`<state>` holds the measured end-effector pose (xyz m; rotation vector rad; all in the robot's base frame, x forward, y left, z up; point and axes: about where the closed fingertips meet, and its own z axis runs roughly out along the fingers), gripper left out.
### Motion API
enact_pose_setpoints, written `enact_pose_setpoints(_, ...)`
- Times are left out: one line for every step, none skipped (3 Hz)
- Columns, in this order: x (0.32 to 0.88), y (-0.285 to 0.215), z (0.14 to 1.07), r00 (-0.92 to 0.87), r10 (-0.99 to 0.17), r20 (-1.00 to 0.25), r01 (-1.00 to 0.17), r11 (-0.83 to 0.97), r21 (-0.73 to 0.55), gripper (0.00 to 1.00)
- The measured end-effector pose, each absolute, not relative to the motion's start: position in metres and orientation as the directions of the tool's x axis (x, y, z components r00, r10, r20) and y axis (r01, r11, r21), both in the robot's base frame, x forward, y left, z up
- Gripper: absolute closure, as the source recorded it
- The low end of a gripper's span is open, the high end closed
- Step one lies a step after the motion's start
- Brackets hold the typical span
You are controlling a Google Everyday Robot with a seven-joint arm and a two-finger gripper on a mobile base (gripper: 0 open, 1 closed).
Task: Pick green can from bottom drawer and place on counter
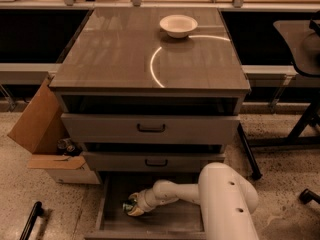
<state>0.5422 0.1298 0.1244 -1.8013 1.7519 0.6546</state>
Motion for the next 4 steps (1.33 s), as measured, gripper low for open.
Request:
enact_pose_setpoints(0.5422, 0.1298, 0.1245, 0.038, -0.738, -0.674, -0.999, -0.011, -0.044, 1.00)
enact_pose_setpoints(0.5422, 0.1298, 0.1245, 0.038, -0.738, -0.674, -0.999, -0.011, -0.044, 1.00)
enact_pose_setpoints(0.5422, 0.1298, 0.1245, 0.038, -0.738, -0.674, -0.999, -0.011, -0.044, 1.00)
enact_pose_setpoints(0.5421, 0.1298, 0.1245, 0.038, -0.738, -0.674, -0.999, -0.011, -0.044, 1.00)
